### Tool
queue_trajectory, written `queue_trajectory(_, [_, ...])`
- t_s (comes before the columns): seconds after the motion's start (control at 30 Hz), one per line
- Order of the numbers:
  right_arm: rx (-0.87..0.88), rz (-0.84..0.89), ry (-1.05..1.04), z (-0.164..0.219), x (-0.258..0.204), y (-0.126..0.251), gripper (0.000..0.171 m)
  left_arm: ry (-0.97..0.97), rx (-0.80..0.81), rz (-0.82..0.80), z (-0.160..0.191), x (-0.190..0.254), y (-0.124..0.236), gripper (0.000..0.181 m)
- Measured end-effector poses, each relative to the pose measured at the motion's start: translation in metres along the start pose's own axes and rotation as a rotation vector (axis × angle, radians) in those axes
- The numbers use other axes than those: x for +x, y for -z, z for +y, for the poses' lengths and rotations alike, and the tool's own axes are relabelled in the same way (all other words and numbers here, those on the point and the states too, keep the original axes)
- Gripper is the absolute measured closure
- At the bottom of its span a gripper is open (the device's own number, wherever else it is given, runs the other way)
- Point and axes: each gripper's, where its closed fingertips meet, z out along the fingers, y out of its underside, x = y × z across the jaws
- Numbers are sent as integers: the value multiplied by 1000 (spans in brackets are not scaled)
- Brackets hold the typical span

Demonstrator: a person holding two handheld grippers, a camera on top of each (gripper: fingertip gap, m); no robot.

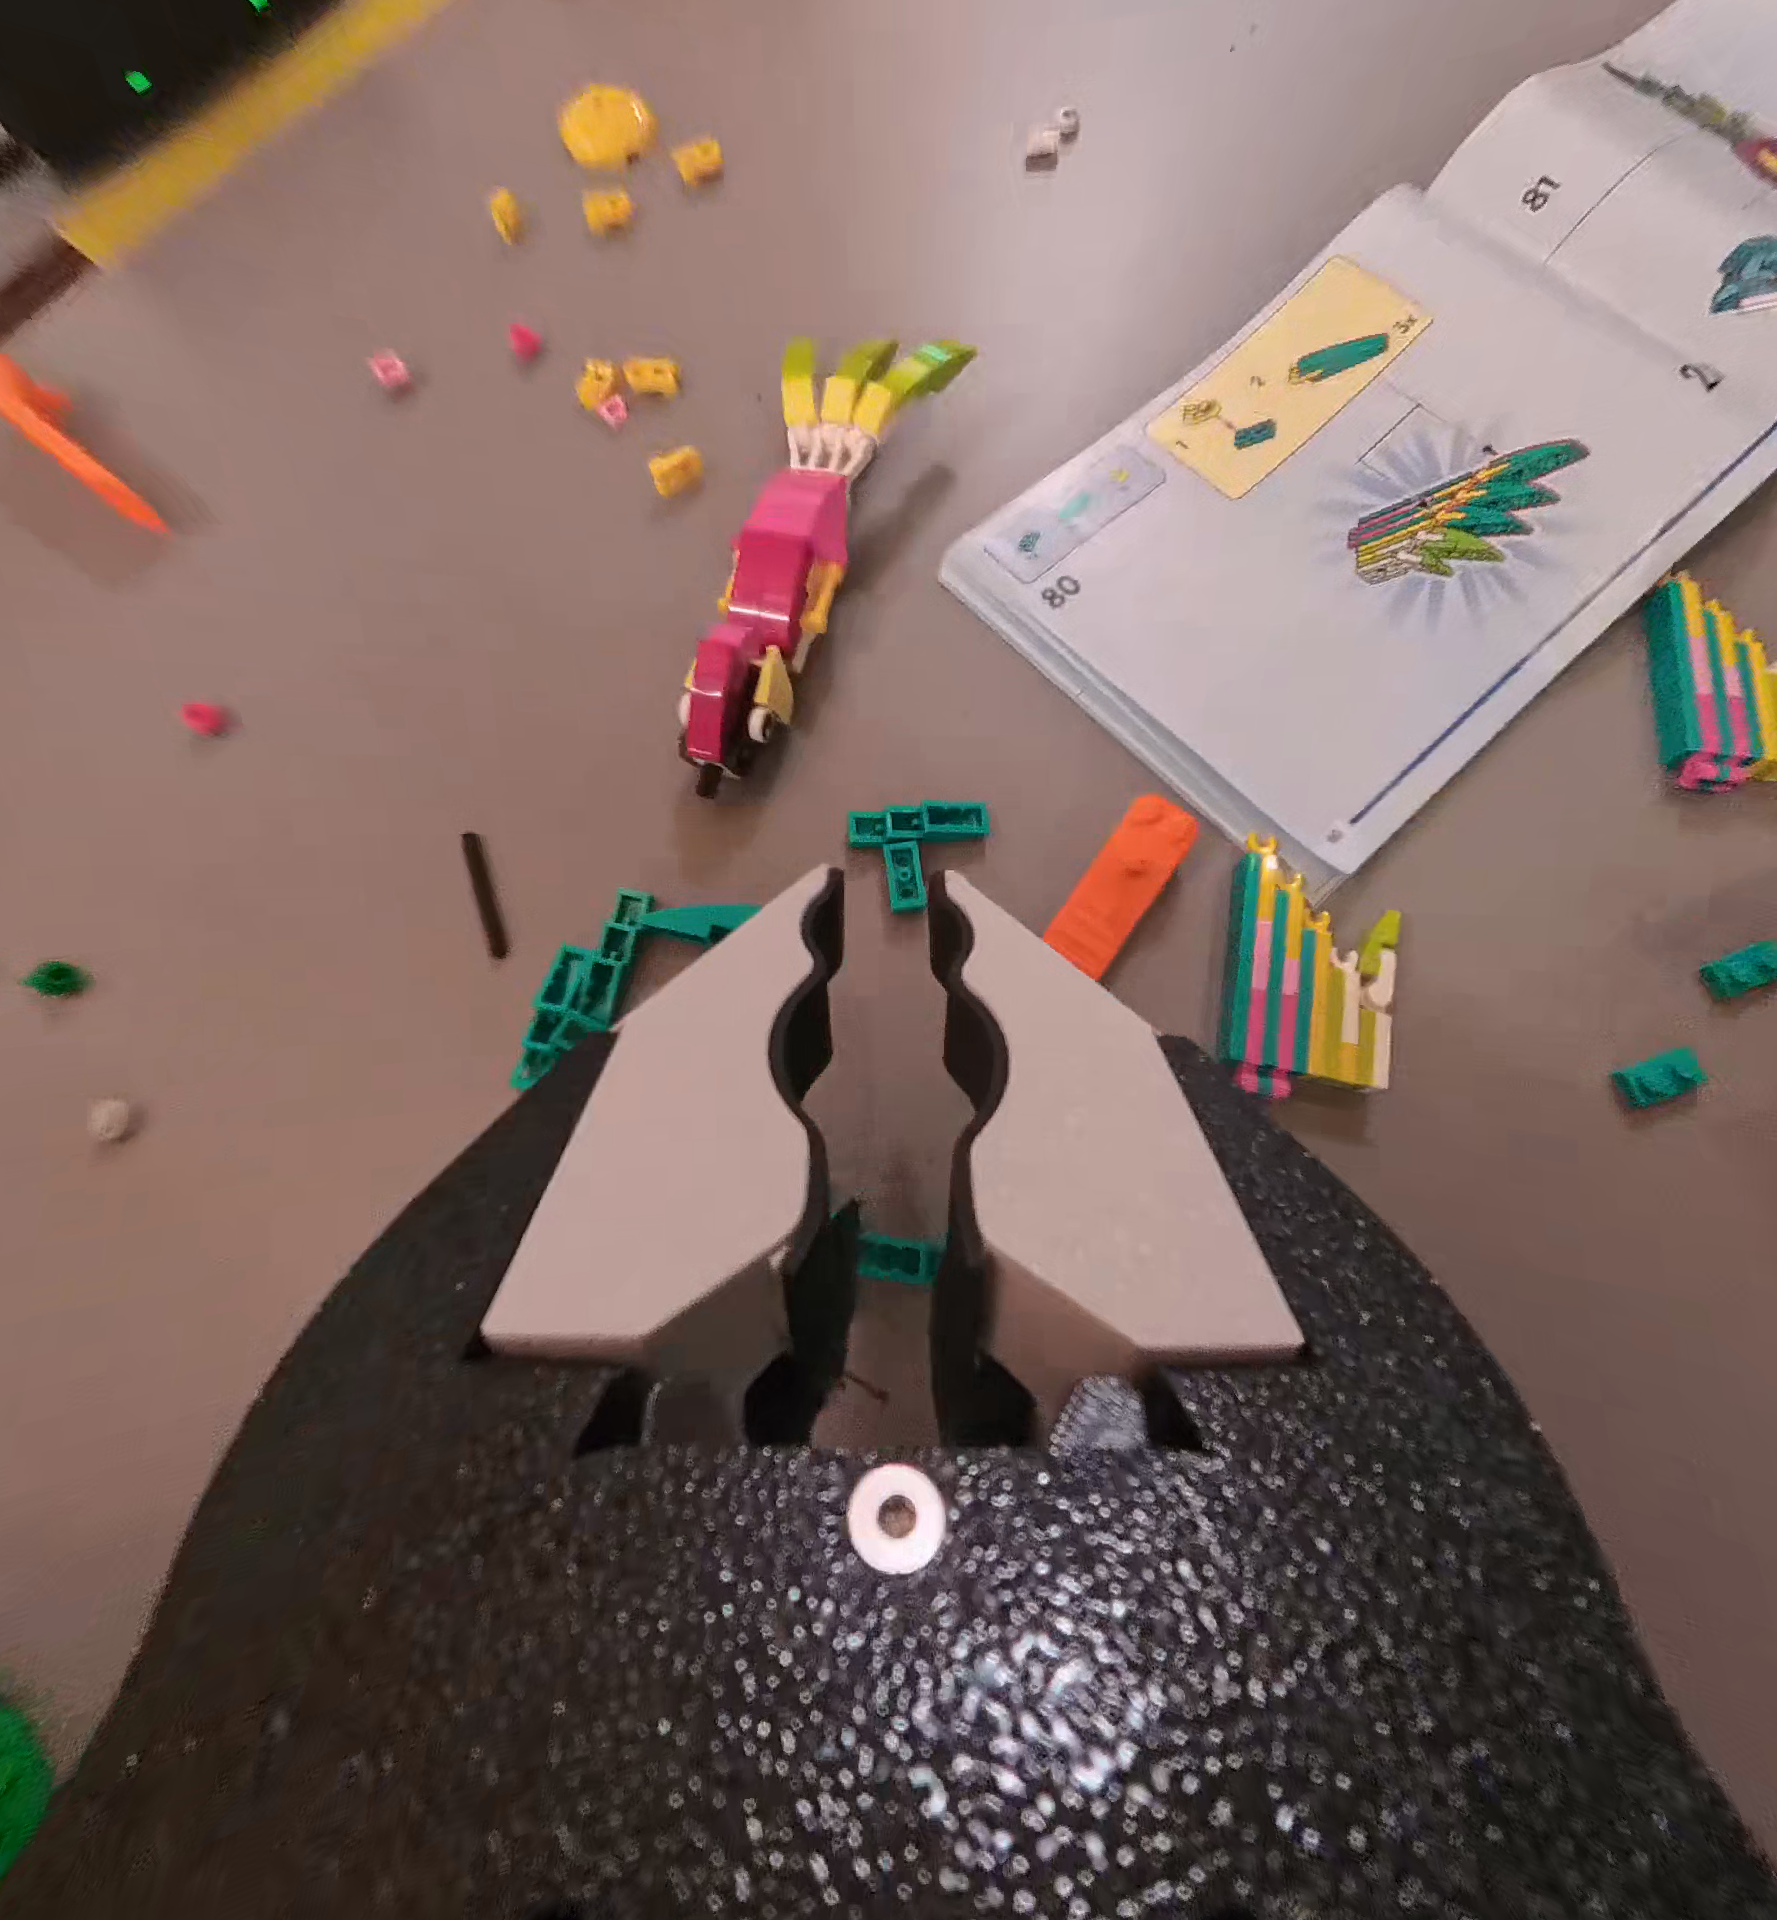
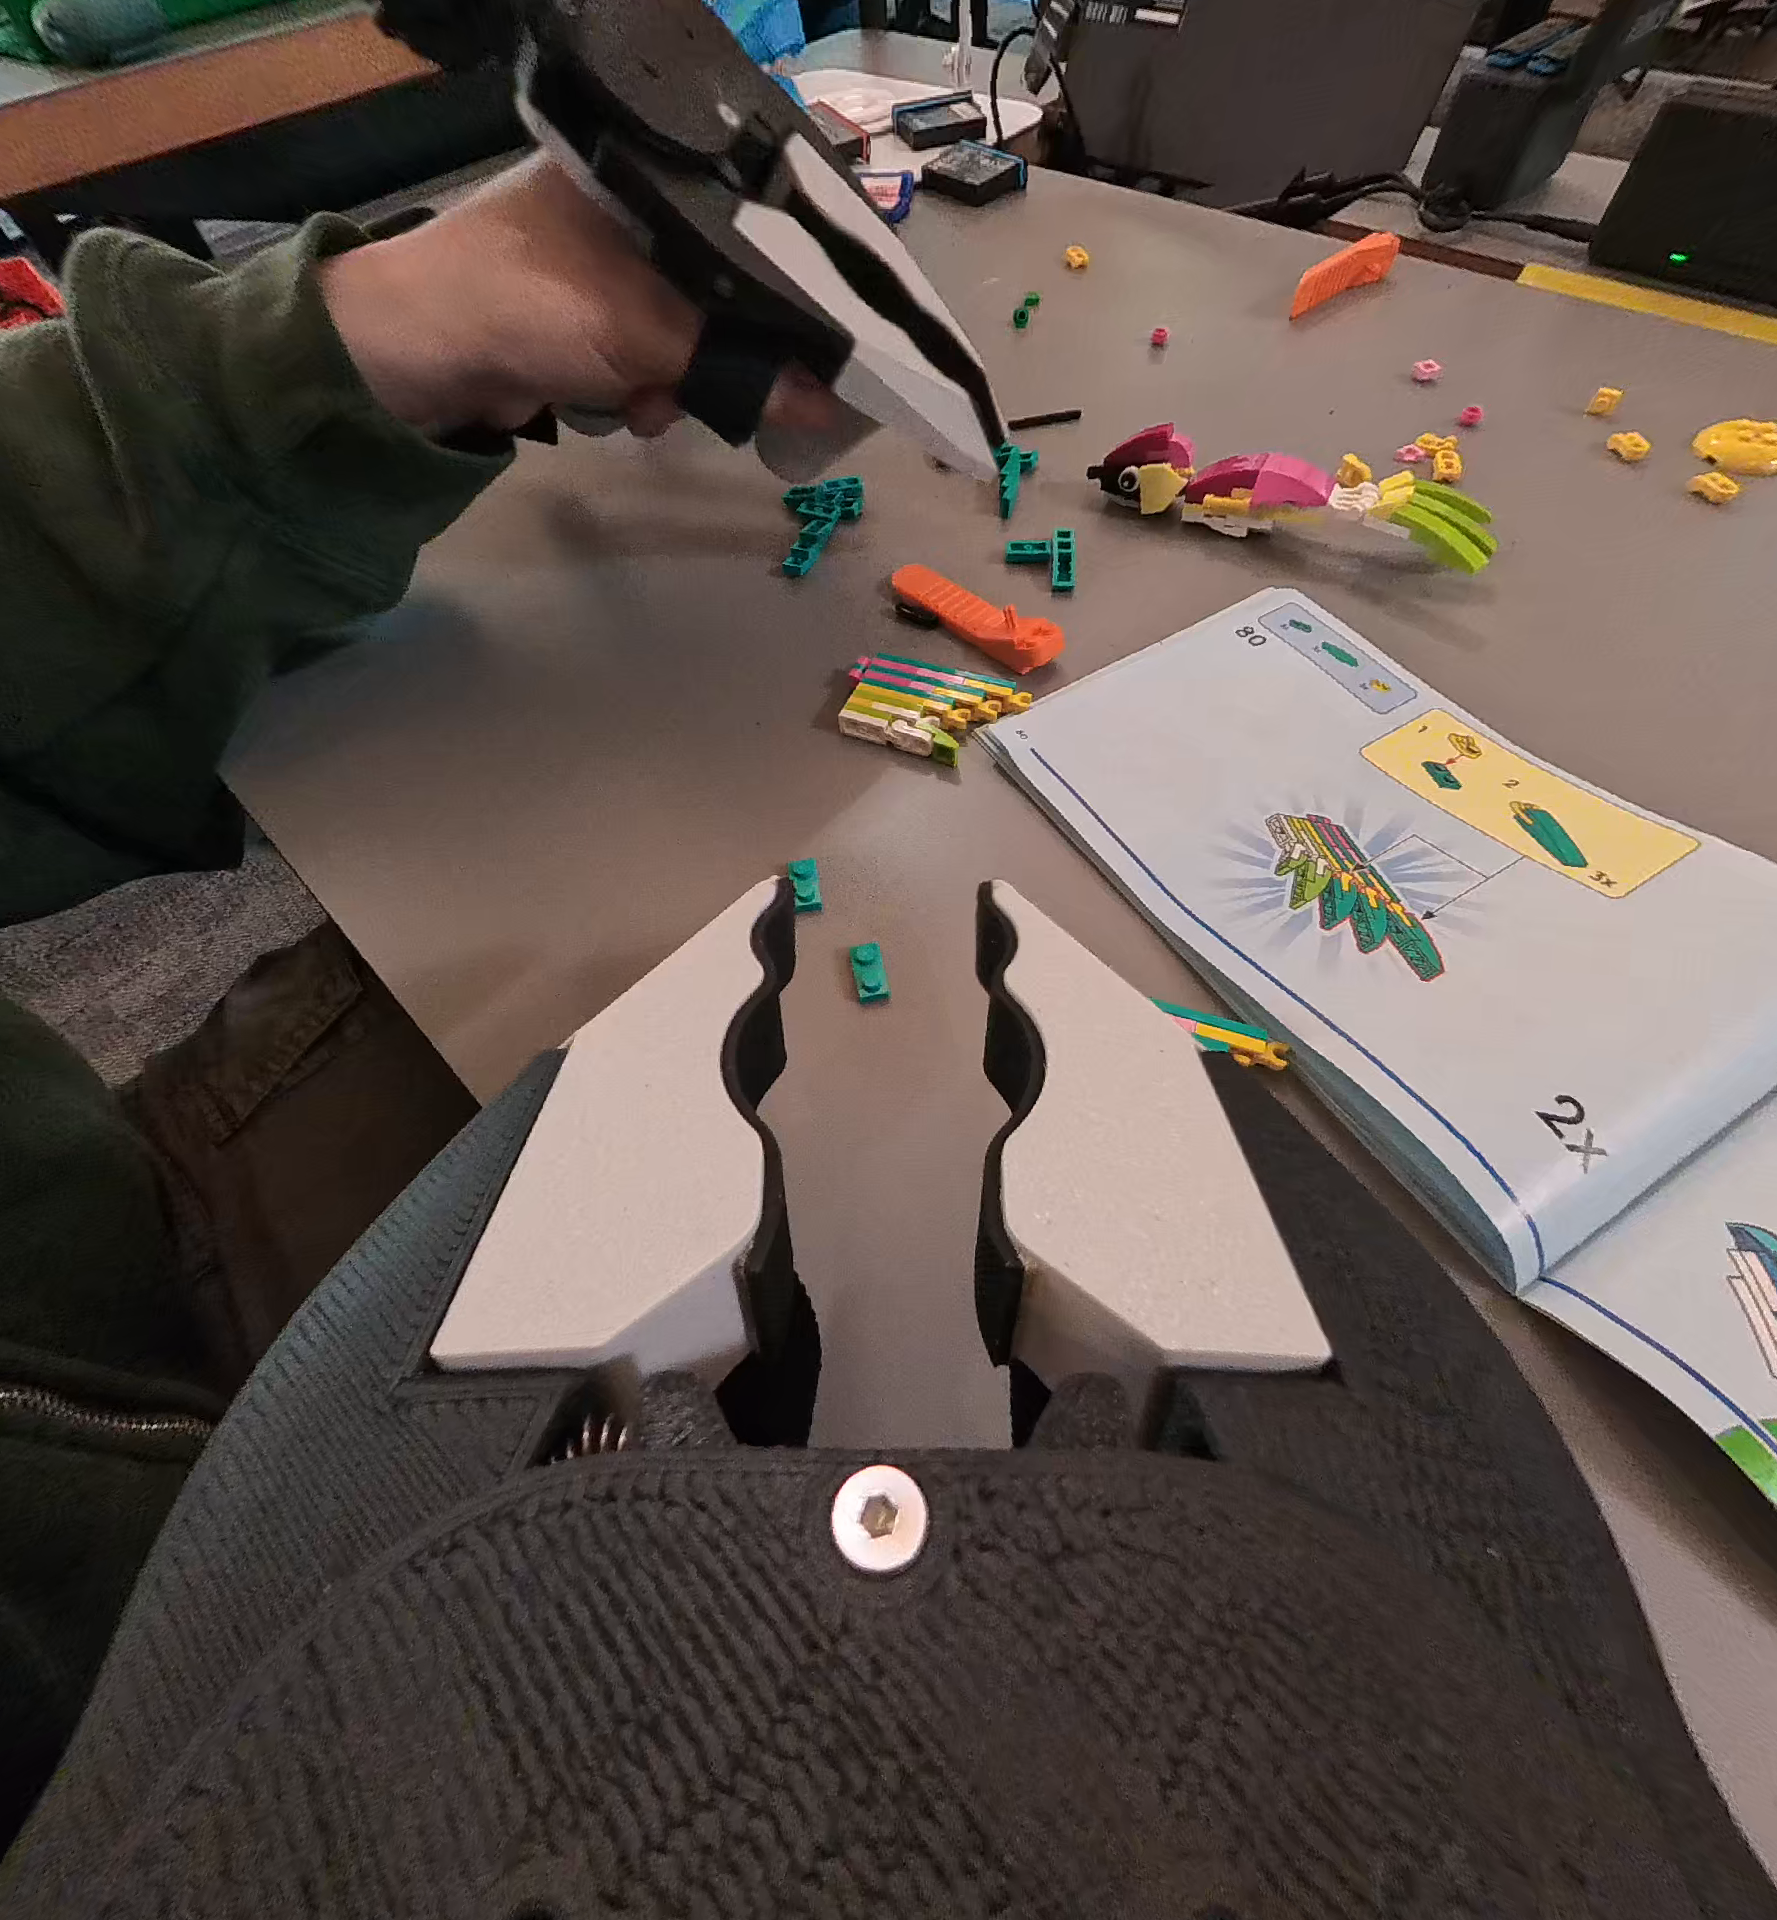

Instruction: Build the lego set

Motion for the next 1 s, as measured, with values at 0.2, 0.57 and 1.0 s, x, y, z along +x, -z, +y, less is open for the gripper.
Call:
queue_trajectory(0.2, [15, -5, -22, -1, 1, 2, 138, 75, -89, 76, 12, 3, -22, 160])
queue_trajectory(0.57, [39, -30, -67, -6, -2, -1, 138, 19, -115, 39, 17, 3, -30, 175])
queue_trajectory(1.0, [475, -469, -781, -78, -14, 3, 153, -1415, 875, -556, -67, 143, 92, 176])
